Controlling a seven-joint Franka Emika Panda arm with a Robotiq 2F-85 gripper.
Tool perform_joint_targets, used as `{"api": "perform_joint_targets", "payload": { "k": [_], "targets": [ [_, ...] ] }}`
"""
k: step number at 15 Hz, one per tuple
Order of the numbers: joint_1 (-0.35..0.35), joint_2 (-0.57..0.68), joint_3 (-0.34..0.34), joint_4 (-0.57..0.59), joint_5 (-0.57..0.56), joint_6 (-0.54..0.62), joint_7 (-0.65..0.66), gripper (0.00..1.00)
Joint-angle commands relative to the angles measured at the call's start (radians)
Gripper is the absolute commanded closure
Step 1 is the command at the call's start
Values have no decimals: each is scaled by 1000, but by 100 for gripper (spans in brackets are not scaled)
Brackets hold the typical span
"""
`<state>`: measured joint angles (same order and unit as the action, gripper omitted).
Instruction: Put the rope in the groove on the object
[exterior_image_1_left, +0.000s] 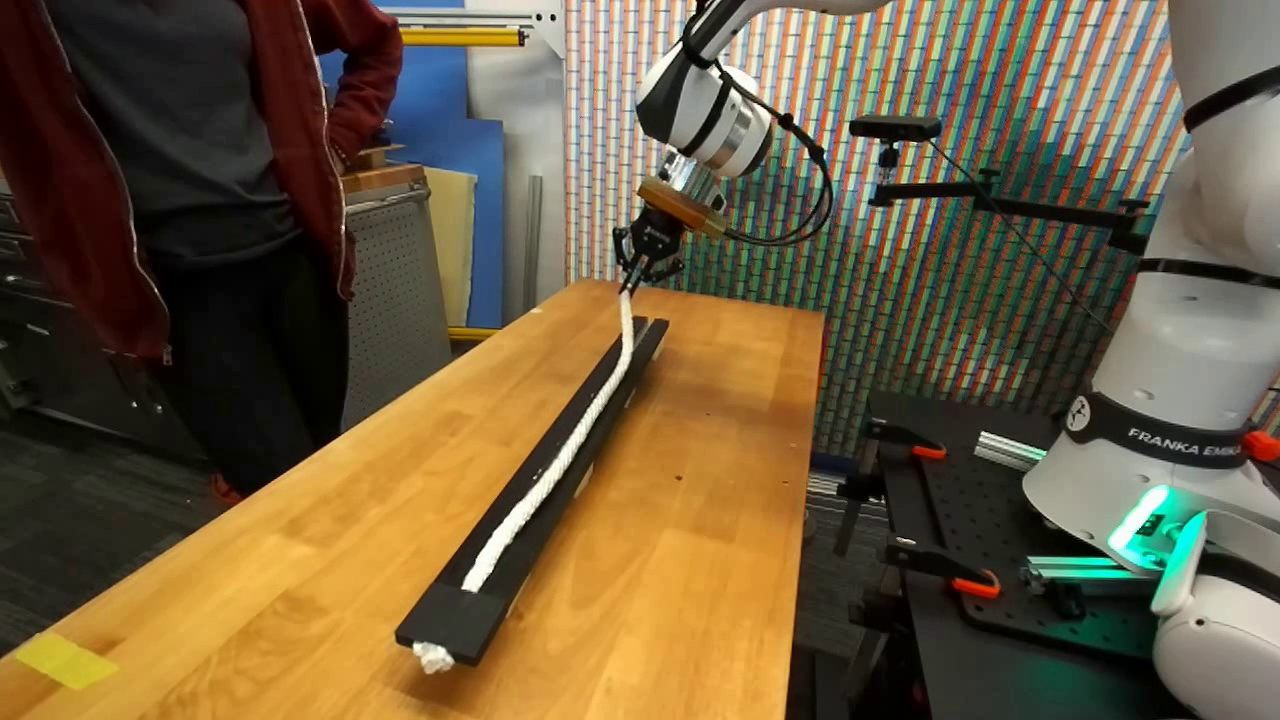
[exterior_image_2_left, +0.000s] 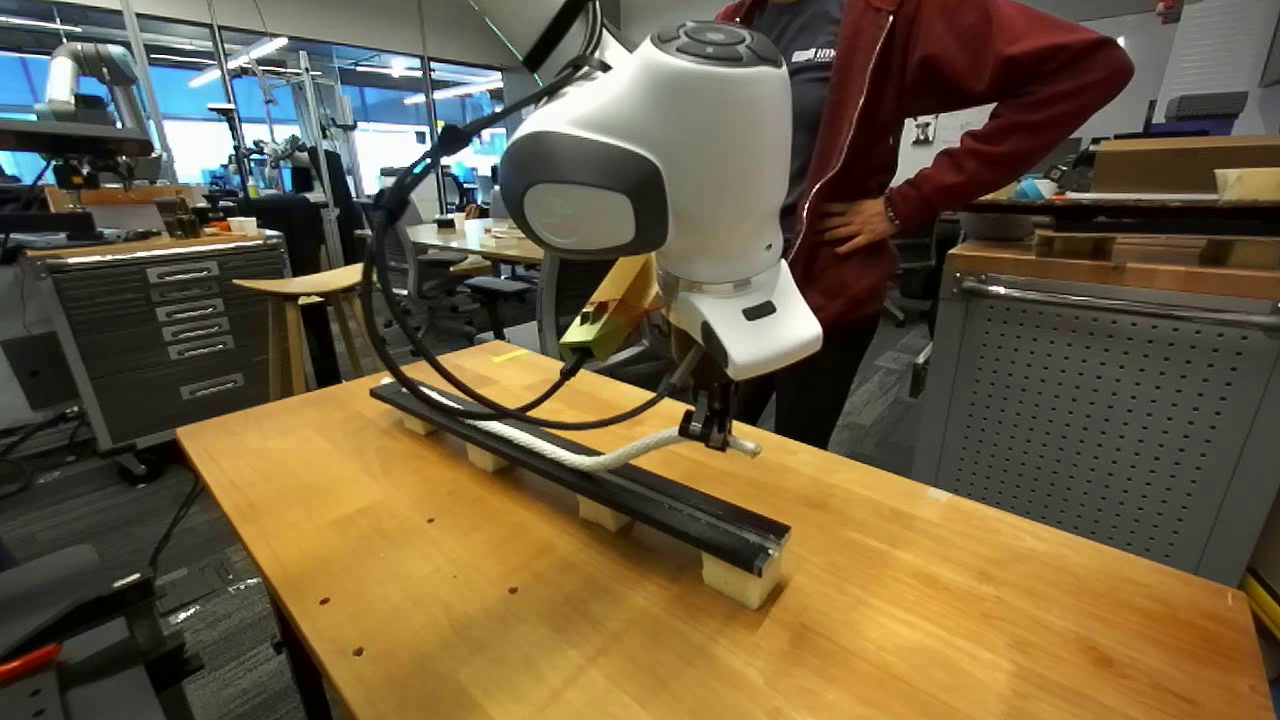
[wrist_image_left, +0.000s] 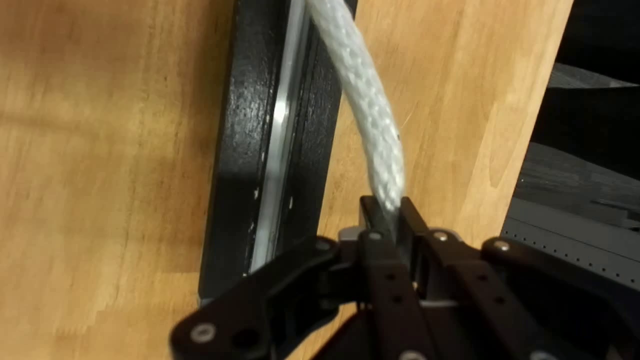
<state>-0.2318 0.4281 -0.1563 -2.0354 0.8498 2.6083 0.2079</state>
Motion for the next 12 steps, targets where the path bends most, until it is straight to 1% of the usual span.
{"api": "perform_joint_targets", "payload": {
  "k": [1,7,12],
  "targets": [
    [4,60,-13,62,-49,4,43,97],
    [-6,114,-18,65,-72,7,60,97],
    [13,142,-30,62,-113,20,112,97]
  ]
}}
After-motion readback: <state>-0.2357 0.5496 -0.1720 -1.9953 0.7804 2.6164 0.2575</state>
